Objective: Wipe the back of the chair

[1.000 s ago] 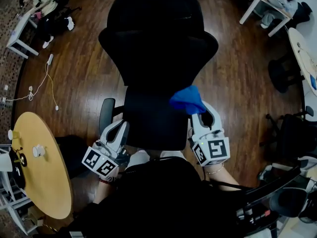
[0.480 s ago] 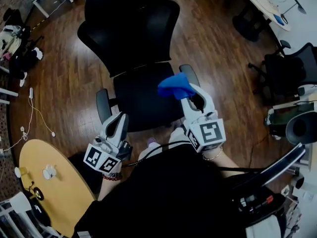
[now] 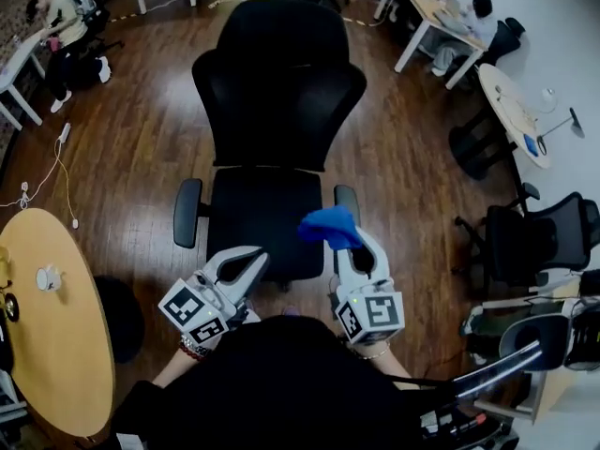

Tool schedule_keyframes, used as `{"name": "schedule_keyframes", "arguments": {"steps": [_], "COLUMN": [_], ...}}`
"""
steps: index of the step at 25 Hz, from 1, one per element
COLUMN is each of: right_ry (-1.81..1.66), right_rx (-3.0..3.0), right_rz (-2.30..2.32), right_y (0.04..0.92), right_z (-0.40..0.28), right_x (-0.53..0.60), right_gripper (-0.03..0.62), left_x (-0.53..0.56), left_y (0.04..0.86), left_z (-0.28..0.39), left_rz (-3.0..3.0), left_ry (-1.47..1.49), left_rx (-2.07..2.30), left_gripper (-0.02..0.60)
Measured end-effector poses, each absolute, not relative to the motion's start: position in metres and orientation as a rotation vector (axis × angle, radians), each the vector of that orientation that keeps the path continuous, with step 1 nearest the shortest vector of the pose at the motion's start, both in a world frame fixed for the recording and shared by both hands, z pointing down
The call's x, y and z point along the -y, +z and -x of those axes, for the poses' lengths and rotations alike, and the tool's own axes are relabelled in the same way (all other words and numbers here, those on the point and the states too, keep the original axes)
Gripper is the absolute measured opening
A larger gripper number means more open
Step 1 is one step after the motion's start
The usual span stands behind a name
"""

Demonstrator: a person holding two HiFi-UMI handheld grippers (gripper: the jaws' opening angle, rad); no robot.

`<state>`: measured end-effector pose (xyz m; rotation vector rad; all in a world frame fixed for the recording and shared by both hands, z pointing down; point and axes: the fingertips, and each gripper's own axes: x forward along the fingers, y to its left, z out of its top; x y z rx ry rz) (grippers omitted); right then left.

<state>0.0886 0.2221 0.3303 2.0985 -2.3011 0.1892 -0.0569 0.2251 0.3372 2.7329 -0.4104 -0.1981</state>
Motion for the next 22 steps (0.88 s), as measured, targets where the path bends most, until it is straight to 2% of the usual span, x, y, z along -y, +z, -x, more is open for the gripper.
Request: {"name": "schedule_keyframes", "arguments": {"steps": [6,16,22], "right_ry": [0.211,0.117,0.195], "right_rx": [2.274,2.318,2.339], "right_rz": [-2.131,-2.079,-2.048], "right_y": [0.332,0.328,0.340], "right_z": [-0.115,-0.114,-0.106], "right_x": [-0.243,-0.241,-0.238], "right_gripper": [0.071,0.071,0.071], "left_x": [-0.242,-0.247,-0.257], "left_y": [0.333,0.334,0.342], "left_z": [0.033,0.012,0.000], "left_rz": [-2.711,-2.772,-2.806], "left_ry": [-0.221,-0.093,0.002], "left_rx": [0.402,0.376,0.329], "left_gripper": [0.005,0.005,0.004]}}
